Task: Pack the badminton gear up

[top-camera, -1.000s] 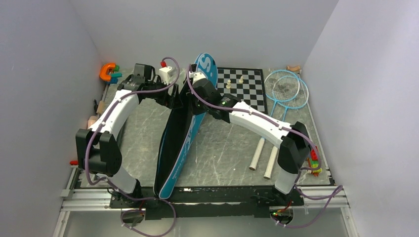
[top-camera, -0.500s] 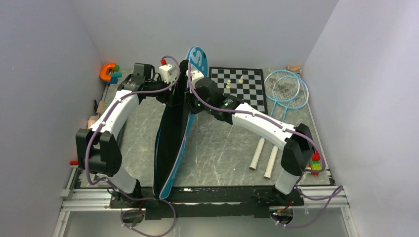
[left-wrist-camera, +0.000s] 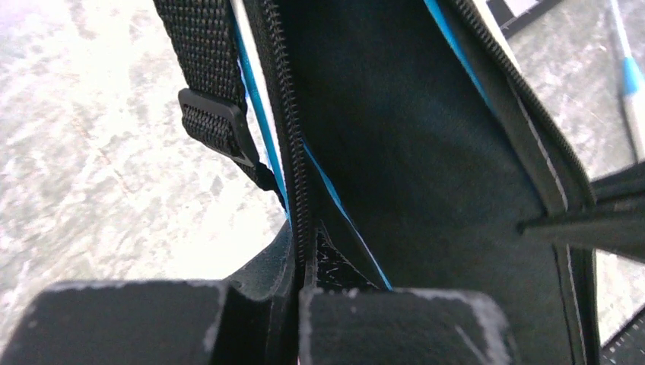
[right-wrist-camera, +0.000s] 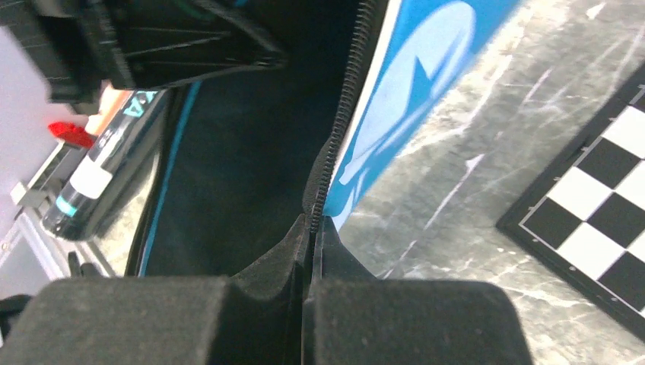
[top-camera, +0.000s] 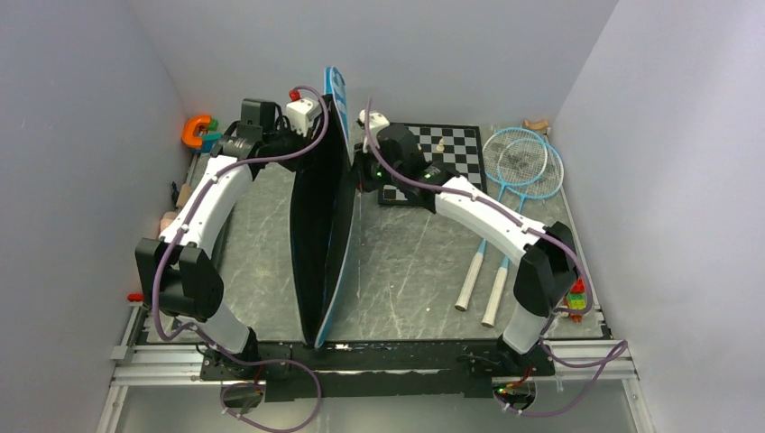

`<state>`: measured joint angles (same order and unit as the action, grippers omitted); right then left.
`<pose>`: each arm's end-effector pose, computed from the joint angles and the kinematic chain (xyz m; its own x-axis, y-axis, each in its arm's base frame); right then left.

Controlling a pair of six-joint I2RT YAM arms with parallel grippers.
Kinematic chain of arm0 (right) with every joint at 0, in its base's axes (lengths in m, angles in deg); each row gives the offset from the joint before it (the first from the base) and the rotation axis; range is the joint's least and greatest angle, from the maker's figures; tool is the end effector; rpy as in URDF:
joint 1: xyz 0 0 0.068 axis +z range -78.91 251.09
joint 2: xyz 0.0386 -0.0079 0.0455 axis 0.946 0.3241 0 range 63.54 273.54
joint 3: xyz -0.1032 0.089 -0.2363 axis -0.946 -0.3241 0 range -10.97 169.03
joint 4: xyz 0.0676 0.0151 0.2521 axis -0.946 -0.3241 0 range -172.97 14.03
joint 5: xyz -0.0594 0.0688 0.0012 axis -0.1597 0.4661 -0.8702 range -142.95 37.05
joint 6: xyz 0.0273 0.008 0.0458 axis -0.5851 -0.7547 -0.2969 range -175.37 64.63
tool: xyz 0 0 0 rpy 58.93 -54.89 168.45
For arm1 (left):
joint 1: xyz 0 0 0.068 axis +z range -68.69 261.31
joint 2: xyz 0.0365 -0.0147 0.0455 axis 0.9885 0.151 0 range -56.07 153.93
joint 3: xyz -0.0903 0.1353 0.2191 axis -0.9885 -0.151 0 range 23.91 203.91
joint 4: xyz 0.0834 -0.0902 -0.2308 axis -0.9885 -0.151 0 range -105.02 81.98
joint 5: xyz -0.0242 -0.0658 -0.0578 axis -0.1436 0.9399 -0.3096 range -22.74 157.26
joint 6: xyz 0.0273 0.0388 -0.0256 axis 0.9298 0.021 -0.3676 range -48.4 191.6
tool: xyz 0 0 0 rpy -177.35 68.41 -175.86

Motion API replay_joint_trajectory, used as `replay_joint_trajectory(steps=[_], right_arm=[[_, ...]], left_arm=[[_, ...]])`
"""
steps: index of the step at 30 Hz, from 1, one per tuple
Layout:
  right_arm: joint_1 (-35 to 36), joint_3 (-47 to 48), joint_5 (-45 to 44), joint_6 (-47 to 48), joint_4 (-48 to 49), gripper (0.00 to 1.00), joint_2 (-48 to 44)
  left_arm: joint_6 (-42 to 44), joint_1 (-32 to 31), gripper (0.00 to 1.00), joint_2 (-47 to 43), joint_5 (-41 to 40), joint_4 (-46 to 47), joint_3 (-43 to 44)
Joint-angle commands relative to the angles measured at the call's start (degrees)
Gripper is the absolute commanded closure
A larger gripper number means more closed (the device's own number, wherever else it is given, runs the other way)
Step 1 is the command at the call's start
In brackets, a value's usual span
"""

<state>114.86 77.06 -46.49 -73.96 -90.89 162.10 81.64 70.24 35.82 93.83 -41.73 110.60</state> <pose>0.2931 0.2865 0.3417 -0.5365 -0.0754 -0.8405 -0.6222 0.7082 0.3336 0.3508 -0.0849 0.3485 -0.5175 0.2601 -0.8152 0.6130 0.7774 -0.1411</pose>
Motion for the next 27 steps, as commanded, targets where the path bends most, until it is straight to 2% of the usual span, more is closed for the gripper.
replay_joint_trajectory(steps=[1, 4, 8, 17, 23, 24, 27], right_arm=[[-4.5, 3.3, 2.3, 0.2, 3.7, 1.0, 1.3], [-6.6, 3.8, 3.5, -0.1, 3.4, 1.0, 2.3], [-7.1, 2.8, 5.4, -0.7, 3.4, 1.0, 2.3], [-7.0, -9.8, 6.2, -5.3, 8.3, 1.0, 0.8], [-7.1, -12.6, 5.6, -6.3, 8.6, 0.99, 1.2], [-7.2, -12.8, 6.0, -6.5, 8.6, 0.96, 1.4], [-7.6, -12.8, 7.4, -7.7, 8.4, 0.77, 1.2]], left_arm=[[0.6, -2.0, 1.0, 1.2, -10.3, -2.2, 5.7], [0.4, -2.6, 1.0, 2.6, -12.5, -4.3, 8.1], [-2.0, -2.7, 1.0, 3.3, -12.0, -3.7, 5.8], [-7.2, -2.8, 1.0, 8.3, -18.3, -8.6, 5.4], [-9.6, -3.0, 1.0, 10.8, -23.6, -14.0, 9.4], [-10.6, -3.0, 1.0, 10.9, -23.2, -15.1, 9.7], [-12.4, -3.1, 1.0, 10.6, -23.1, -16.0, 8.7]])
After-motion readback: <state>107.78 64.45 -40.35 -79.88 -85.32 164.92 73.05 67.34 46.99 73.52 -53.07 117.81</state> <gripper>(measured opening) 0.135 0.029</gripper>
